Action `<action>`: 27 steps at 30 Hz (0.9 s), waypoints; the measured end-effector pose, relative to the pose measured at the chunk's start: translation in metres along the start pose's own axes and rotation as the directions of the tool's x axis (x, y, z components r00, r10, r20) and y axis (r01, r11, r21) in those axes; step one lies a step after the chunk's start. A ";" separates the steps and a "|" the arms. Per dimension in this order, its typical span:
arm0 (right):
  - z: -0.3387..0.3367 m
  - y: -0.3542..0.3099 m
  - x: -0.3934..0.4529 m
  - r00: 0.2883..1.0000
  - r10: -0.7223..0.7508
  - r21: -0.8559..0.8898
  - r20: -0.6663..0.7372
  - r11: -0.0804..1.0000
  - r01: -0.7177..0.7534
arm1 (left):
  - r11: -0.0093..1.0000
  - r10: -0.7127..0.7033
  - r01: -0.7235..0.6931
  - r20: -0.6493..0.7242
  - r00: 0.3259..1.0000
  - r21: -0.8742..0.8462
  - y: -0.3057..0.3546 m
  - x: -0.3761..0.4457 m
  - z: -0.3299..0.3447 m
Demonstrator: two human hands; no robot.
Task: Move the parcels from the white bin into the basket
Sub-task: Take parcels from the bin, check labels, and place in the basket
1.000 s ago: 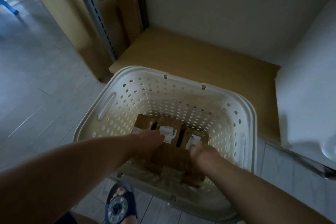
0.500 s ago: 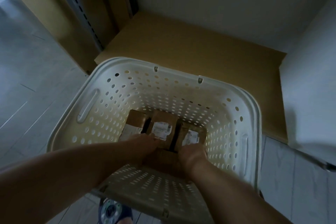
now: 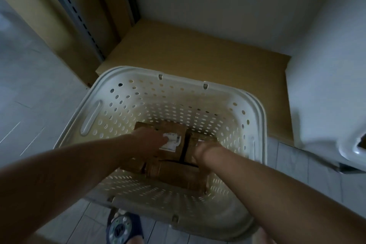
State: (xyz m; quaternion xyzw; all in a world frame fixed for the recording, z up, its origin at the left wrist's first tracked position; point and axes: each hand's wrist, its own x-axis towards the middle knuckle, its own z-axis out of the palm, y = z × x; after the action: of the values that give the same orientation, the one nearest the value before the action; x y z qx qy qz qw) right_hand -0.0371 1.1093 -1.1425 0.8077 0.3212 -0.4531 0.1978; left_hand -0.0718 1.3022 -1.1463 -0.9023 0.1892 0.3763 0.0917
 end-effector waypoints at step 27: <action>0.012 0.083 -0.301 0.281 0.215 0.318 -0.935 0.858 0.404 | 0.819 -0.082 -0.527 -0.956 0.283 -0.226 0.131 -0.168 -0.185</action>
State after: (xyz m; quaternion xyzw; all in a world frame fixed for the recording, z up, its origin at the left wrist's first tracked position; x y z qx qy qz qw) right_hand -0.1013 0.9401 -0.8874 0.9130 0.2940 0.0429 -0.2794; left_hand -0.1151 1.1713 -0.8995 -0.8976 0.2304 -0.1757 -0.3323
